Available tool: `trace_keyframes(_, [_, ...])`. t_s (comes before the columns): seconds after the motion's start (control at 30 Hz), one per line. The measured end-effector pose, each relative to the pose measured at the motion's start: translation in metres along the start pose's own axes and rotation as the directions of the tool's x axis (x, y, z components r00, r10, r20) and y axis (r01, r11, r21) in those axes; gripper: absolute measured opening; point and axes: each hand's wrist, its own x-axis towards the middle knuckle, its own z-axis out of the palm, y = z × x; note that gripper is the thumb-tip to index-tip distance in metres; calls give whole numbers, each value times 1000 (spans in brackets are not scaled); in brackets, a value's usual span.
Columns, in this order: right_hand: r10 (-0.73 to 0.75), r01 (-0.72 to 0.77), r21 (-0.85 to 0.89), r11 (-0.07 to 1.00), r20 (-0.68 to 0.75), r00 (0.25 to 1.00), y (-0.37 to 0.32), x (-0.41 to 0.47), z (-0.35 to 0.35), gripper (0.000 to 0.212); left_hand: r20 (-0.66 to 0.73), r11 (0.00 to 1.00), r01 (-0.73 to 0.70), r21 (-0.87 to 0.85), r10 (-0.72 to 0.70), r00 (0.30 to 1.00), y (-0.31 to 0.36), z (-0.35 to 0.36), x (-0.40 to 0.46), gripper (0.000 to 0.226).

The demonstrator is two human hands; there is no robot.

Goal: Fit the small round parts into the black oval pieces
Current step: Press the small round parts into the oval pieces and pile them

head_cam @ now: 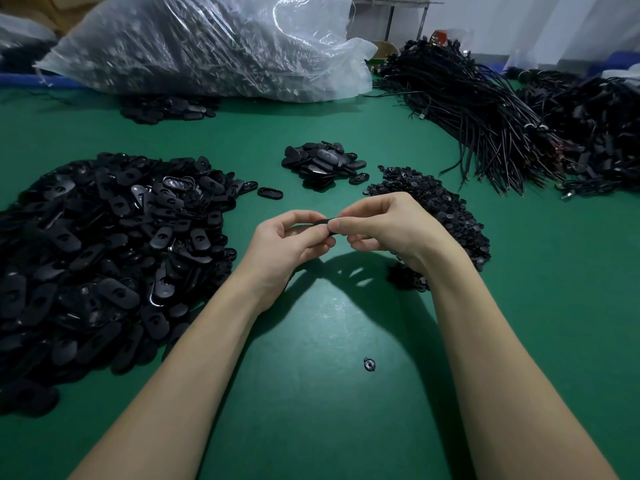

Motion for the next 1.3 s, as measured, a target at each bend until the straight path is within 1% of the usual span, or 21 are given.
trace_keyframes(0.1, [3, -3, 10, 1000, 33, 999, -5, -1, -1, 12, -15, 1000, -7, 10, 7, 1000, -1, -1, 1, 10])
trace_keyframes(0.17, [7, -7, -6, 1000, 13, 1000, -6, -1, 0, 8, -20, 1000, -16, 15, 16, 1000, -2, -1, 2, 10])
trace_keyframes(0.27, [2, -6, -82, 997, -46, 999, -7, 0, 6, 6, -30, 998, -43, 38, 45, 999, -4, -1, 2, 12])
trace_keyframes(0.37, [-12, 2, -139, 990, -72, 997, -7, 1, 7, 8, -21, 996, -70, 47, 71, 997, -5, -2, 2, 13])
trace_keyframes(0.6, [-17, 10, -117, 993, -56, 998, -5, -3, 7, 8, -10, 992, -89, 86, 90, 996, -6, -1, 2, 12])
trace_keyframes(0.77, [-25, 7, -156, 988, -111, 994, -2, -2, 14, 4, -38, 982, -86, 168, 93, 995, -7, 0, 2, 12])
trace_keyframes(0.9, [-49, 15, -230, 973, -144, 988, -1, 0, 18, 6, -80, 978, -83, 194, 100, 992, -7, 2, 2, 15])
trace_keyframes(1.03, [-68, 18, -263, 965, -180, 981, -1, 1, 21, 9, -121, 975, -80, 207, 107, 987, -8, 5, 3, 17])
trace_keyframes(1.2, [-59, 14, -231, 973, -190, 980, 0, 1, 25, 11, -154, 965, -81, 250, 122, 981, -10, 7, 4, 15])
trace_keyframes(1.3, [-74, 45, -203, 978, -138, 988, 2, 1, 22, 8, -129, 976, -80, 201, 107, 986, -9, 4, 3, 11])
